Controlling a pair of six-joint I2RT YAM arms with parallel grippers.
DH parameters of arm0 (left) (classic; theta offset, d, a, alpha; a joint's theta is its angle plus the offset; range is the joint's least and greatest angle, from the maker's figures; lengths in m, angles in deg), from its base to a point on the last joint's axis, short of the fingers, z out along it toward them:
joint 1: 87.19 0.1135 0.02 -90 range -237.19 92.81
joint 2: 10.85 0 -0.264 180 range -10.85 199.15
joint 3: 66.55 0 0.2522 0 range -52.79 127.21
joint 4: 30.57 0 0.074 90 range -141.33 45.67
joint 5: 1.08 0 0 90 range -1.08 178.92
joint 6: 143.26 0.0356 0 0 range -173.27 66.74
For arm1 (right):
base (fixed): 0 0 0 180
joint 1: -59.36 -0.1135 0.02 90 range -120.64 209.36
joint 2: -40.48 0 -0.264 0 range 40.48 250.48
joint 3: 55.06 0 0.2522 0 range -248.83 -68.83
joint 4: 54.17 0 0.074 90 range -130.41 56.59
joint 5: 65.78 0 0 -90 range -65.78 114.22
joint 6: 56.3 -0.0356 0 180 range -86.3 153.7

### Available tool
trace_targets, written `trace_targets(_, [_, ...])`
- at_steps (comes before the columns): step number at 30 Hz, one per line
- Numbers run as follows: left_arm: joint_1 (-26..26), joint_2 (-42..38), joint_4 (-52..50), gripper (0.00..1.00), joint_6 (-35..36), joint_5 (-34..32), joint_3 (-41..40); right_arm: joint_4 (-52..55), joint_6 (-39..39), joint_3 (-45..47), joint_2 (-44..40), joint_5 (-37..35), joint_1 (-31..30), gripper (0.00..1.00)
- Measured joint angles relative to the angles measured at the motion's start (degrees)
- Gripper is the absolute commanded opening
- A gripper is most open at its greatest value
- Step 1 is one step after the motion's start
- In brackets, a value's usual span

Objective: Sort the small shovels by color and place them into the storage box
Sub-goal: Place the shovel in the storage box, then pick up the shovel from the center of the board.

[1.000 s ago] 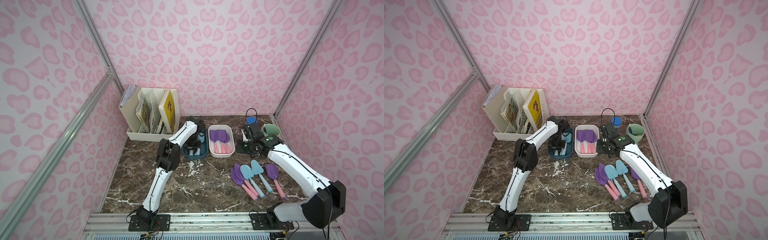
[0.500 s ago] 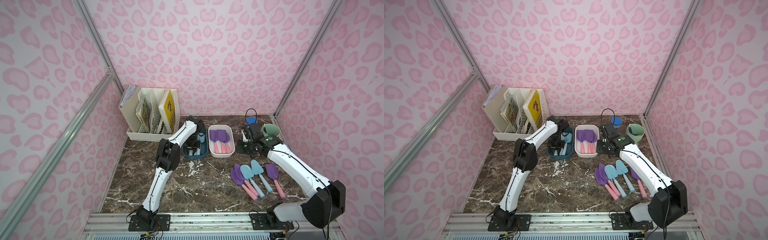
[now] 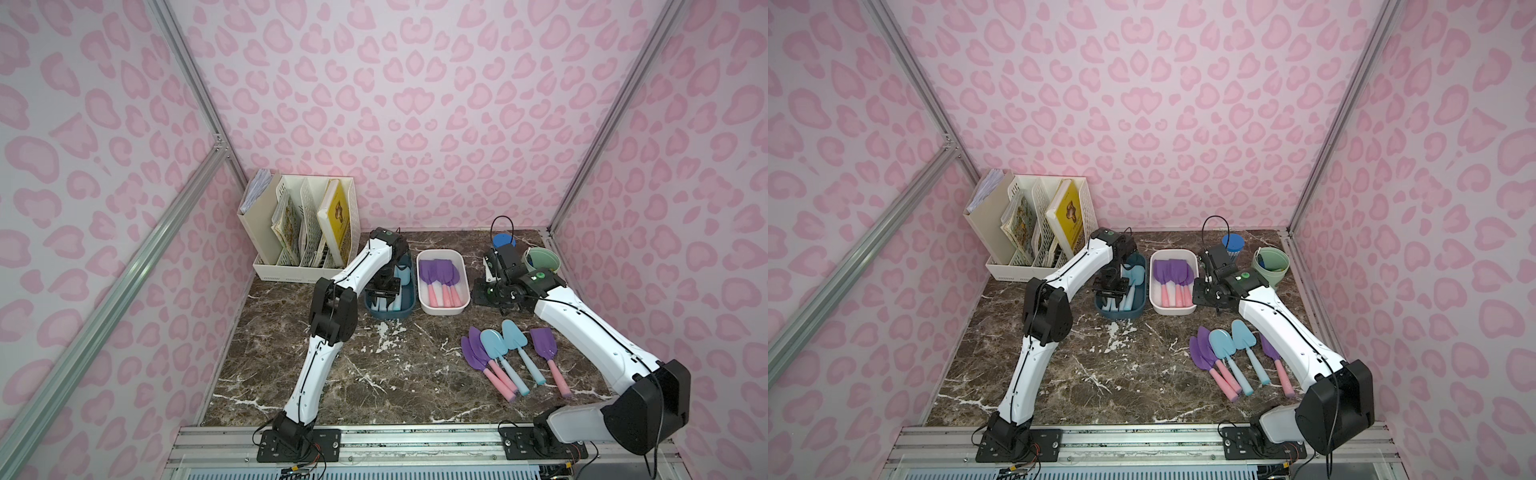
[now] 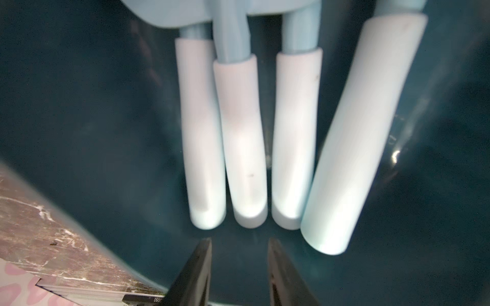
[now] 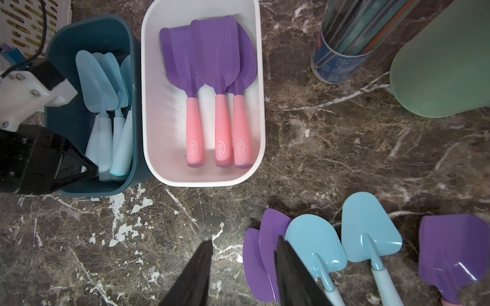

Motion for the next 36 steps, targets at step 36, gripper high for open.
trace_targets(36, [0.1,-45.9,20.4,0.45,-3.6,-4.0,-50.4,6.6,-17.7,26.9,-14.1,4.1,-11.7,0.72])
